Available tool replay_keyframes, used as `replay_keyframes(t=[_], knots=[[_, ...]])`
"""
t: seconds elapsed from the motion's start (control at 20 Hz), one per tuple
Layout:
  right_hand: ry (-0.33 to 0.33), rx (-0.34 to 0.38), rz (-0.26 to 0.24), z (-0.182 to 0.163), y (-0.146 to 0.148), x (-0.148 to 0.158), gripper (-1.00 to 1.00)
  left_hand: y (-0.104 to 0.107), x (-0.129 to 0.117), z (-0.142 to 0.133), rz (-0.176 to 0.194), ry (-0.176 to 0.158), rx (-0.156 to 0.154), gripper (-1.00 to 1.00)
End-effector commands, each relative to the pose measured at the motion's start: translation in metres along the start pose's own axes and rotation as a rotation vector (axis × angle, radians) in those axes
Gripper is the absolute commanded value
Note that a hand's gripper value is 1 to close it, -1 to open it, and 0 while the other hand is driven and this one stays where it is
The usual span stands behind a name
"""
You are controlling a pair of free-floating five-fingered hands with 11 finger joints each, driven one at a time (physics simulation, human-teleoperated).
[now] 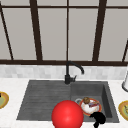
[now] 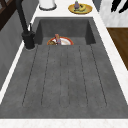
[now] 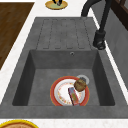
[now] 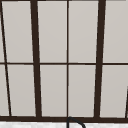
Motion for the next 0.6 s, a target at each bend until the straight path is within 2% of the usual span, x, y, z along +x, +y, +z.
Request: replay_keyframes(t=[0.0, 0.2, 0.55], knots=[[0.000, 0.000, 0.000, 0.000, 0.000, 0.000, 0.00, 0.021, 0.009, -0.005, -0.032, -0.041, -0.021, -1.00], [0.000, 0.000, 0.000, 0.000, 0.000, 0.000, 0.00, 0.052, 0.023, -0.020, -0.008, -0.035, -0.031, -1.00], [0.000, 0.000, 0.000, 0.000, 0.000, 0.000, 0.00, 0.080, 0.038, -0.062, 0.027, -0.025, -0.045, -1.00]])
